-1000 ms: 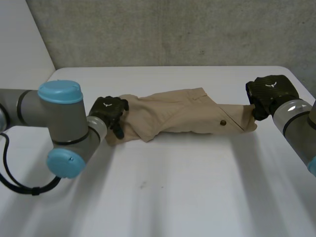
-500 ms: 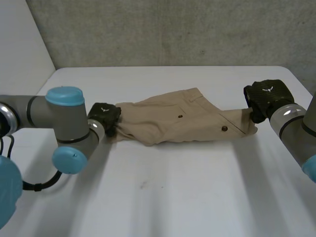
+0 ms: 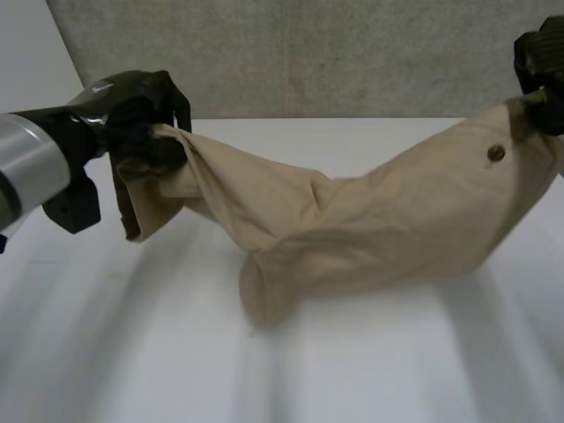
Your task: Fold the shorts.
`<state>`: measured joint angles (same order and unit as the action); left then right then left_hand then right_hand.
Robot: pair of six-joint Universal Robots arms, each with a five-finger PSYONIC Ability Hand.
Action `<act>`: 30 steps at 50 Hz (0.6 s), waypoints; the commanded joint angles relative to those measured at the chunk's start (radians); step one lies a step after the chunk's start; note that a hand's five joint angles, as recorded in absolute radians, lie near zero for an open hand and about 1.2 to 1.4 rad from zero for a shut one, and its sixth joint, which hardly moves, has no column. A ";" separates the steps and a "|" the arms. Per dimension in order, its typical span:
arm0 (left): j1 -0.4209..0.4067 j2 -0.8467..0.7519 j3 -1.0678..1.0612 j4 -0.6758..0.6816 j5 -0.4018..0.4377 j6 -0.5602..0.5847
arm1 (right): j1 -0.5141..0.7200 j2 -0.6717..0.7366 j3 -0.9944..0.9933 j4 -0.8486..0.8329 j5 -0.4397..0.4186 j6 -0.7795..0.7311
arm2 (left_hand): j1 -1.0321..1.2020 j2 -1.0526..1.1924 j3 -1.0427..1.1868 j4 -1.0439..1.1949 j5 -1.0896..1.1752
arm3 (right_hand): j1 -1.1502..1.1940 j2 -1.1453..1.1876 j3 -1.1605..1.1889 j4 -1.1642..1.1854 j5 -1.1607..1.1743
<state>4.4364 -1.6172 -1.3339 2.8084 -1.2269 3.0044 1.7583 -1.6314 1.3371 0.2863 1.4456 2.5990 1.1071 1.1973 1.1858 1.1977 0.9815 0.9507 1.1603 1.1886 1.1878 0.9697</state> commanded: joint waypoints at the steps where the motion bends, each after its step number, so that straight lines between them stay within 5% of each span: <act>1: 0.089 -0.100 -0.007 0.017 0.073 -0.159 | -0.014 0.077 0.017 -0.013 -0.024 0.007 | 0.289 0.199 0.210 0.199 0.240 | 0.446 0.236 0.208 0.208 0.252; 9: 0.077 -0.469 0.103 0.063 -0.008 -0.154 | 0.049 0.424 -0.088 -0.130 -0.008 0.075 | 0.289 0.199 0.210 0.199 0.240 | 0.446 0.236 0.208 0.208 0.252; 13: 0.052 -0.631 0.237 0.086 -0.112 -0.145 | 0.121 0.577 -0.167 -0.291 0.042 0.139 | 0.289 0.199 0.210 0.199 0.240 | 0.446 0.236 0.208 0.208 0.252; 16: 0.035 -0.688 0.327 0.123 -0.189 -0.140 | 0.144 0.649 -0.194 -0.429 0.123 0.182 | -0.032 -0.122 -0.111 -0.122 -0.081 | 0.446 0.236 0.208 0.208 0.252; 18: 0.023 -0.690 0.344 0.166 -0.213 -0.139 | 0.153 0.682 -0.194 -0.505 0.170 0.199 | -0.540 -0.630 -0.618 -0.630 -0.589 | -0.003 -0.212 -0.240 -0.240 -0.196; 21: -0.012 -0.675 0.326 0.221 -0.220 -0.125 | 0.193 0.693 -0.179 -0.535 0.185 0.191 | -0.843 -0.933 -0.922 -0.933 -0.892 | -0.767 -0.976 -1.004 -1.004 -0.960; 30: -0.112 -0.403 0.036 0.368 -0.226 0.077 | 0.230 0.550 -0.023 -0.524 0.170 0.142 | -0.844 -0.934 -0.922 -0.934 -0.893 | -0.776 -0.986 -1.014 -1.013 -0.970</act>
<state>4.3790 -2.2013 -1.0897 3.0767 -1.4574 2.9383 1.9793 -0.9636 1.2032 -0.2561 1.6311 2.7864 0.2676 0.2598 0.2626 0.2573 0.0821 0.2099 0.2346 0.2331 0.2441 0.0808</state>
